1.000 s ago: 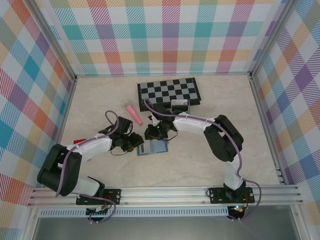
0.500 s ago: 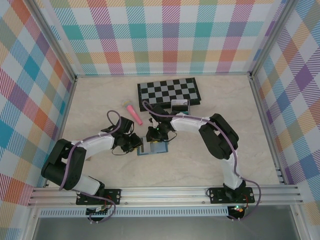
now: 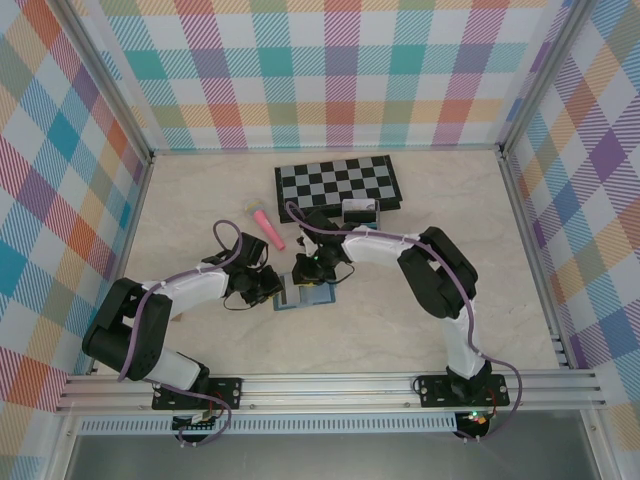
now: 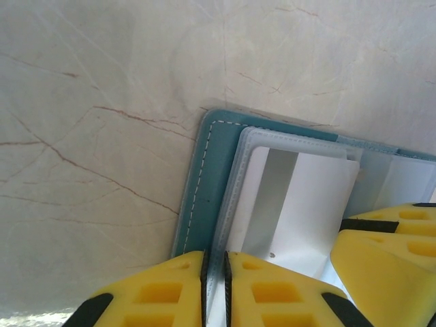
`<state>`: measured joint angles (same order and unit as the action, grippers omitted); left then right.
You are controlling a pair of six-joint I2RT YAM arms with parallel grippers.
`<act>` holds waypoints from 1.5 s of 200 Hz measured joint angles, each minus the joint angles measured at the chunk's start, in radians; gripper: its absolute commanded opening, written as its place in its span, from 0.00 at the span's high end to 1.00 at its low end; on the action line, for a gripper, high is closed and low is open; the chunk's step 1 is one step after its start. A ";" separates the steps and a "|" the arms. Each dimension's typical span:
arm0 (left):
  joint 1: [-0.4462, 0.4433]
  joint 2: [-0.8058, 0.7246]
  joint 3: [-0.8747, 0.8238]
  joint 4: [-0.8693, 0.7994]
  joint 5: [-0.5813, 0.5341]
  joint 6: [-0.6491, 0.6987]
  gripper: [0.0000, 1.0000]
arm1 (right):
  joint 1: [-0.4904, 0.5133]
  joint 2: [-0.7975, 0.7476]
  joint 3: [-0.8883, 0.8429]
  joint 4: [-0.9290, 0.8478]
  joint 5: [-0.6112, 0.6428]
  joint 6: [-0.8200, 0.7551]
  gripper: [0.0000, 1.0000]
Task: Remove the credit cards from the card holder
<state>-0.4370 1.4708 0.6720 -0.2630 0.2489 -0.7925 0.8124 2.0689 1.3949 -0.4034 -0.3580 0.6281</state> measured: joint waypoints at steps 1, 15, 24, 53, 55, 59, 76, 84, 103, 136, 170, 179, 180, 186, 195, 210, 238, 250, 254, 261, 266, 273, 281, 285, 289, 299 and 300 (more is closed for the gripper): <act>0.000 0.000 0.000 0.000 0.000 0.000 0.85 | 0.000 0.000 0.000 0.000 0.000 0.000 0.84; 0.000 0.000 0.000 0.000 -0.001 0.000 0.85 | 0.000 0.000 -0.002 0.000 0.000 -0.003 0.85; 0.000 0.000 0.000 0.000 -0.002 0.000 0.86 | 0.000 0.000 -0.005 0.002 0.000 -0.006 0.86; -0.001 0.000 0.000 0.000 -0.004 0.000 0.85 | 0.000 0.000 -0.012 0.004 0.000 -0.011 0.92; -0.001 0.000 0.000 0.000 -0.004 0.000 0.85 | 0.000 0.000 -0.012 0.004 0.000 -0.011 0.92; -0.001 0.000 0.000 0.000 -0.004 0.001 0.85 | 0.000 0.000 -0.013 0.004 0.001 -0.012 0.93; -0.001 0.000 0.000 0.000 -0.003 0.004 0.84 | -0.001 0.000 -0.014 0.004 0.001 -0.015 0.97; -0.001 0.000 0.000 0.000 -0.003 0.004 0.84 | -0.001 0.000 -0.015 0.005 0.001 -0.015 0.99; -0.001 0.000 0.000 0.000 -0.004 0.004 0.83 | -0.001 0.000 -0.015 0.005 0.001 -0.019 1.00; -0.001 -0.005 0.000 -0.009 -0.012 0.011 0.83 | -0.001 -0.025 -0.038 0.007 0.004 -0.026 1.00; -0.001 -0.013 0.000 -0.030 -0.026 0.023 0.83 | -0.001 -0.079 -0.070 0.011 0.005 -0.034 1.00; -0.001 -0.014 0.000 -0.030 -0.026 0.023 0.83 | -0.001 -0.086 -0.078 0.018 0.000 -0.034 1.00; -0.001 -0.013 0.000 -0.031 -0.026 0.023 0.84 | -0.001 -0.086 -0.079 0.019 0.000 -0.034 1.00; -0.001 -0.014 0.000 -0.031 -0.026 0.023 0.83 | -0.001 -0.087 -0.083 0.023 -0.005 -0.033 0.97; -0.001 -0.014 0.000 -0.030 -0.026 0.024 0.84 | -0.001 -0.087 -0.090 0.029 -0.016 -0.030 0.90; -0.001 -0.014 0.000 -0.031 -0.026 0.026 0.84 | -0.001 -0.087 -0.098 0.033 -0.037 -0.019 0.85; -0.001 -0.014 0.000 -0.031 -0.026 0.027 0.85 | -0.001 -0.076 -0.099 0.049 -0.072 -0.007 0.84; -0.001 -0.014 0.000 -0.031 -0.026 0.027 0.85 | -0.001 -0.064 -0.099 0.052 -0.084 -0.007 0.84; -0.001 -0.014 0.000 -0.031 -0.026 0.027 0.85 | -0.001 -0.059 -0.099 0.052 -0.089 -0.007 0.85; -0.001 -0.014 0.000 -0.031 -0.026 0.027 0.85 | -0.001 -0.051 -0.099 0.052 -0.095 -0.007 0.85; -0.001 -0.014 0.000 -0.030 -0.025 0.027 0.85 | -0.001 -0.045 -0.099 0.052 -0.099 -0.007 0.85; -0.001 -0.014 0.000 -0.029 -0.025 0.027 0.85 | -0.002 -0.038 -0.099 0.052 -0.102 -0.007 0.85; -0.001 -0.014 0.000 -0.029 -0.025 0.027 0.85 | -0.002 -0.031 -0.099 0.052 -0.107 -0.007 0.85; -0.001 -0.014 0.000 -0.029 -0.025 0.027 0.85 | -0.003 -0.029 -0.099 0.052 -0.108 -0.007 0.85; -0.001 -0.015 0.000 -0.029 -0.025 0.027 0.86 | -0.004 -0.029 -0.099 0.052 -0.109 -0.007 0.85; -0.001 -0.015 0.000 -0.029 -0.025 0.027 0.86 | -0.006 -0.028 -0.098 0.052 -0.116 -0.007 0.85; -0.001 -0.015 0.000 -0.029 -0.025 0.027 0.86 | -0.006 -0.028 -0.098 0.052 -0.116 -0.007 0.85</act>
<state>-0.4377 1.4555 0.6724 -0.2924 0.2237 -0.7654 0.8066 2.0411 1.2972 -0.3511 -0.4740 0.6212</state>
